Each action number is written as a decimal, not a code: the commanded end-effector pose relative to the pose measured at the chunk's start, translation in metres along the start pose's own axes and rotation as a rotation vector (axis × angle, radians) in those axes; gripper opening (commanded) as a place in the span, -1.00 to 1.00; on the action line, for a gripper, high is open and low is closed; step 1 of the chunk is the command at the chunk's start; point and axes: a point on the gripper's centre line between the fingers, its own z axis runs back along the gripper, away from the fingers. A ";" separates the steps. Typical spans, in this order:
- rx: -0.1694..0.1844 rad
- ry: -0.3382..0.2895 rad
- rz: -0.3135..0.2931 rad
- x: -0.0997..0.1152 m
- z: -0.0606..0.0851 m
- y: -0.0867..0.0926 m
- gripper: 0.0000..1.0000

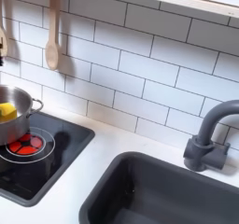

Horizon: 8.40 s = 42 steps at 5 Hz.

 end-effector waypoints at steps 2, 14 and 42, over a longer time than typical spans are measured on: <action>0.010 -0.006 0.045 0.027 -0.019 -0.011 1.00; 0.036 -0.005 -0.016 0.012 -0.033 0.002 -1.00; 0.003 -0.070 -0.992 -0.150 -0.028 -0.161 -1.00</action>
